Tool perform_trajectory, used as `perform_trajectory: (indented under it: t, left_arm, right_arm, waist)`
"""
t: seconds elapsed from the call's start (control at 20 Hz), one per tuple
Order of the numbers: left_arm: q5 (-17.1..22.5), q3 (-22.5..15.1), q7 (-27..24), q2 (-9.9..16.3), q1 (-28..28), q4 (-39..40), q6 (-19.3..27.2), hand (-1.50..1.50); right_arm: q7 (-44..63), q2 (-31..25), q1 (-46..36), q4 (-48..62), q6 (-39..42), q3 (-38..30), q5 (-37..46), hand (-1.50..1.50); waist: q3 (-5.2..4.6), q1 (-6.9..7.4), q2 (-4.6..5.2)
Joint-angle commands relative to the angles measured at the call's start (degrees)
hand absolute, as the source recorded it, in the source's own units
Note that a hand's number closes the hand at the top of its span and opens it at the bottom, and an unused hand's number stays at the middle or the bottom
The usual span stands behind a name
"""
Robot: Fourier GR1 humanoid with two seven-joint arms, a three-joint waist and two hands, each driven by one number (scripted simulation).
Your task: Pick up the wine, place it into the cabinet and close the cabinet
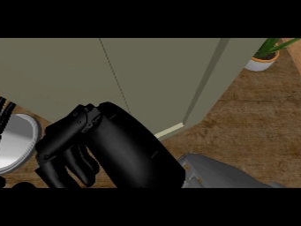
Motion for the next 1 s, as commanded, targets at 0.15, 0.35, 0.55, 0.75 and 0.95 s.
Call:
perform_trajectory:
  t: [0.15,0.35,0.55,0.75,0.95]
  left_arm:
    - [-1.59,2.45,1.39,-0.83,-0.03,0.11,1.12,-1.5]
    - [-0.04,4.27,3.23,0.39,-1.77,2.03,-1.25,-1.5]
    - [-0.84,5.34,2.44,-0.2,1.75,0.85,-3.08,-1.5]
    - [-3.72,6.15,0.44,-1.72,-2.46,6.72,-3.8,-1.5]
    - [-2.32,7.26,2.53,-1.44,-3.18,6.91,-4.48,-1.5]
  right_arm:
    - [-10.49,0.94,-4.67,14.43,-4.32,1.13,-7.81,1.5]
    - [-11.35,0.96,-6.15,19.75,0.64,-7.43,-12.11,1.5]
    - [-9.93,0.96,-5.76,22.29,3.63,-12.22,-10.7,1.5]
    - [-14.01,-1.57,-3.36,26.16,9.9,-15.76,-9.68,1.5]
    - [-20.33,-0.87,-1.01,31.77,13.67,-15.76,-7.17,1.5]
  waist:
    - [-0.06,-0.55,0.09]
    - [-0.05,-0.94,0.15]
    - [-0.04,-1.15,-0.01]
    - [-0.06,-1.72,0.1]
    - [-0.05,-1.61,0.15]
